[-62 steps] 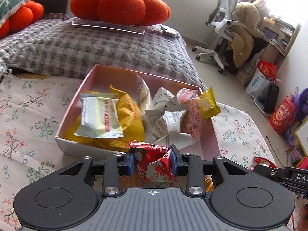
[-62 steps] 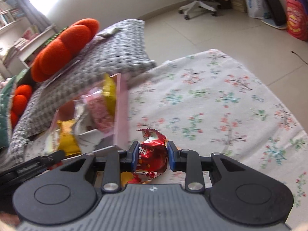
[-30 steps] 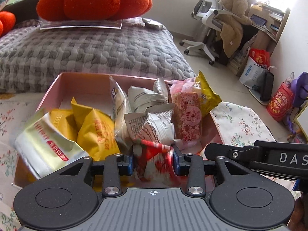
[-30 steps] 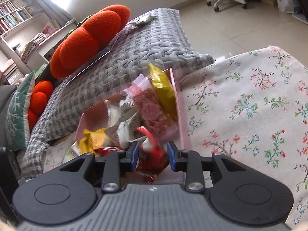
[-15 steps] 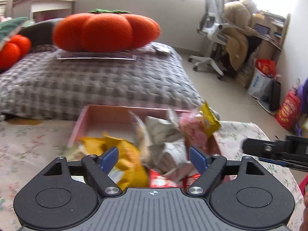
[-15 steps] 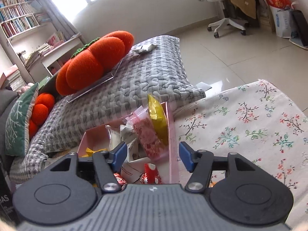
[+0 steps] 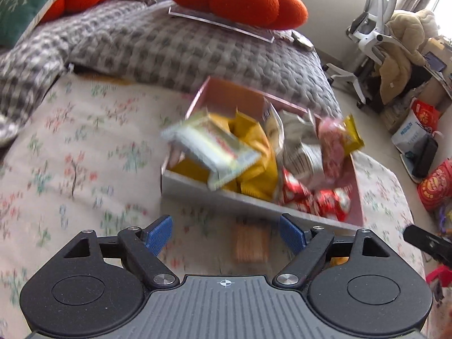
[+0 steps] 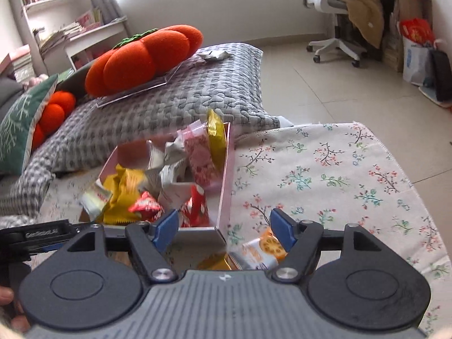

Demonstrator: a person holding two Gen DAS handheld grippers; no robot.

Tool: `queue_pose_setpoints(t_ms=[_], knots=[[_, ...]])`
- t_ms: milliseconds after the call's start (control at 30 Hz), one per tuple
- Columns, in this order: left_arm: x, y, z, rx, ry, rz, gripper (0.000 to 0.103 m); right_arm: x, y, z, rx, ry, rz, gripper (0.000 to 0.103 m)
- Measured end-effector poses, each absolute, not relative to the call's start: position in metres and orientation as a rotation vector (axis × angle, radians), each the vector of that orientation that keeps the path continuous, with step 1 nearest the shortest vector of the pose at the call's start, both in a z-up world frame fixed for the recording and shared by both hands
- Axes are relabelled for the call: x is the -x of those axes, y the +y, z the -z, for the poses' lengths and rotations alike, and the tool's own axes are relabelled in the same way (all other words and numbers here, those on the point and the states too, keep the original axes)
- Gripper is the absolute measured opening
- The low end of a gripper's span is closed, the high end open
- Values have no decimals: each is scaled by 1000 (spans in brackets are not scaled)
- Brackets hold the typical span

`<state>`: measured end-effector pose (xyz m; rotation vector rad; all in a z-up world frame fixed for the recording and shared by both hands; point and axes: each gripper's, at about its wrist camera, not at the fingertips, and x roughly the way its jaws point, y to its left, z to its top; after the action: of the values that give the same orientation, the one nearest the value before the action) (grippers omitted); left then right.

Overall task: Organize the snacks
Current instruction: 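Grasp the silver wrapper with the left gripper while the right grasps the gold bar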

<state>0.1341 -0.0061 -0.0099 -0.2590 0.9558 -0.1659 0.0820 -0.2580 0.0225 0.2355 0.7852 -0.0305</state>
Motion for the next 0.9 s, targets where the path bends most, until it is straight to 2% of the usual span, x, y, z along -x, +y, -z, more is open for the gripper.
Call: queue_pose_setpoints(t_ms=[433,667,900], knots=[[-76,-12,35,295,1083,83,84,-62,-273,-10,-281,904,38,70],[-59,-2,54,279,1119,4,84,-69,-253,21,-103,1034,-19,71],[-53,-3,55,275,1083,-19,84,-80,-234,46,11,1089,-55,70]])
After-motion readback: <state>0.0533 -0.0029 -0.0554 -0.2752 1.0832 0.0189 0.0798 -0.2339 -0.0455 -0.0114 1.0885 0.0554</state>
